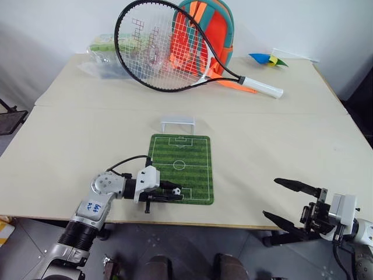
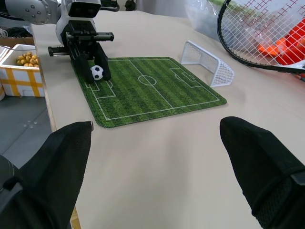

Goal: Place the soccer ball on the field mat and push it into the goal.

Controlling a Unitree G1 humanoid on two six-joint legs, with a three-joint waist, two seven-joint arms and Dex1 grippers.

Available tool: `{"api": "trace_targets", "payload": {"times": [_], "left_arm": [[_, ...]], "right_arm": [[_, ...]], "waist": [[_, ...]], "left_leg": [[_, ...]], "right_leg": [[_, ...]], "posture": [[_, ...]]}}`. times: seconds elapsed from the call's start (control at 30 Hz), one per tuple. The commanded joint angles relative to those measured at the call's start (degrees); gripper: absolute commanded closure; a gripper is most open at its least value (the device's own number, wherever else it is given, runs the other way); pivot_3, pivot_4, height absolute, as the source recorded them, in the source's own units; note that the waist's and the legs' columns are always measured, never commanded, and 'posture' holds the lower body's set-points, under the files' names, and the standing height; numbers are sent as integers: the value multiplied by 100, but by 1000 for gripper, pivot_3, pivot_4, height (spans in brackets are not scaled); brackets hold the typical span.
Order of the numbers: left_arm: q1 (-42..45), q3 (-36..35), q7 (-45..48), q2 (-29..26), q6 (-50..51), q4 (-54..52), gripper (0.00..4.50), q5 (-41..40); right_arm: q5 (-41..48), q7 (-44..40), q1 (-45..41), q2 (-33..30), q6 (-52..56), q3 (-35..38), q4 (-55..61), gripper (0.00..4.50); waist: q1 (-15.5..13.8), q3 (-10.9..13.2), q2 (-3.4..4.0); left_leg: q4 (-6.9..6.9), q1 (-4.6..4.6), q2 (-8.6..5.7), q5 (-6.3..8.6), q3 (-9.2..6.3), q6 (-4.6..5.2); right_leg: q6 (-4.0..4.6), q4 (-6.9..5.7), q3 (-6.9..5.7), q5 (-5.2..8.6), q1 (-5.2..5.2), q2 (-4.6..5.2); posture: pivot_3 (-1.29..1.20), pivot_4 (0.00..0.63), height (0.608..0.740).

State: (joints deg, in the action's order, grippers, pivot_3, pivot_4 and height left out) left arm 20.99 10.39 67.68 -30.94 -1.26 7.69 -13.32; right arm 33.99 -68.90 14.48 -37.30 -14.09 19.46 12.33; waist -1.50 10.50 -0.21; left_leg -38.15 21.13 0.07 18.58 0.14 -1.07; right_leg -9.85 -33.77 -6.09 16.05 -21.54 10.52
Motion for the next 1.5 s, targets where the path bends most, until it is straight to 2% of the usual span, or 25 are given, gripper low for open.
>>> {"api": "trace_targets", "payload": {"times": [0.03, 0.2, 0.47, 0.63, 0.77, 0.93, 1.03, 1.17, 1.33, 1.5], "left_arm": [[69, 9, -35, 43, -12, -48, 2441, 18], [-18, -41, 79, 36, -71, -122, 890, -79], [-57, -436, 264, 26, -11, -355, 890, -649], [-607, -1085, 654, -596, 326, -1049, 890, -1353], [-1070, -1800, 397, -954, 818, -1499, 890, -1886], [-1714, -2173, 439, -1130, 838, -1634, 890, -1904], [-2211, -2084, 693, -1144, 688, -1603, 1502, -1823], [-2694, -1550, 861, -951, 211, -1692, 2843, -1412], [-2637, -1056, 740, -717, -45, -1723, 4441, -1107], [-2293, -732, 376, -419, 75, -1630, 4475, -944]], "right_arm": [[52, 179, 48, 45, 32, 59, 361, 0], [65, 301, 61, 16, 146, 23, 484, 0], [88, 286, -10, 16, 211, -48, 438, 0], [159, 184, -43, -24, 341, -100, 377, 0], [166, 232, -88, -32, 451, -91, 479, 0], [187, 361, -102, -43, 633, -59, 693, 0], [146, 331, -102, -82, 665, -53, 729, 0], [54, 233, -110, -167, 632, -73, 797, 0], [79, 222, -116, -223, 737, -92, 880, 0], [93, 199, -112, -230, 816, -106, 970, 0]], "waist": [[-1, 0, 0], [-1, 0, 0], [3, 0, 0], [46, 0, 1], [30, 1, 2], [4, 1, 3], [13, 1, 4], [4, 1, 4], [-5, 1, 4], [3, 0, 6]], "left_leg": [[0, 0, 0, 0, 0, 0], [0, 1, 0, 0, 0, 0], [-1, 0, 0, 0, 0, 0], [2, -1, 3, 1, 0, -1], [0, -3, 7, 2, 0, -2], [-1, -2, 6, 7, -1, 0], [0, -2, 6, 8, 0, 0], [0, -2, 6, 10, 1, 1], [-3, -1, 6, 11, 1, 3], [-3, -2, 6, 11, 2, 3]], "right_leg": [[0, 0, 0, 0, 0, 0], [0, 0, 0, 0, 0, 0], [0, -1, 0, 0, 0, 0], [0, 1, 0, 0, 0, -1], [1, 0, 1, 0, 0, -2], [1, 1, 2, 0, 2, -1], [1, 2, 2, 0, 1, -2], [1, 4, 2, 0, 1, -2], [1, 3, 2, 0, 2, -2], [1, 2, 2, 0, 1, -2]], "posture": [[0, 150, 740], [0, 150, 740], [0, 150, 740], [0, 150, 740], [0, 150, 740], [0, 150, 740], [0, 150, 740], [0, 150, 740], [0, 150, 740], [0, 150, 740]]}}
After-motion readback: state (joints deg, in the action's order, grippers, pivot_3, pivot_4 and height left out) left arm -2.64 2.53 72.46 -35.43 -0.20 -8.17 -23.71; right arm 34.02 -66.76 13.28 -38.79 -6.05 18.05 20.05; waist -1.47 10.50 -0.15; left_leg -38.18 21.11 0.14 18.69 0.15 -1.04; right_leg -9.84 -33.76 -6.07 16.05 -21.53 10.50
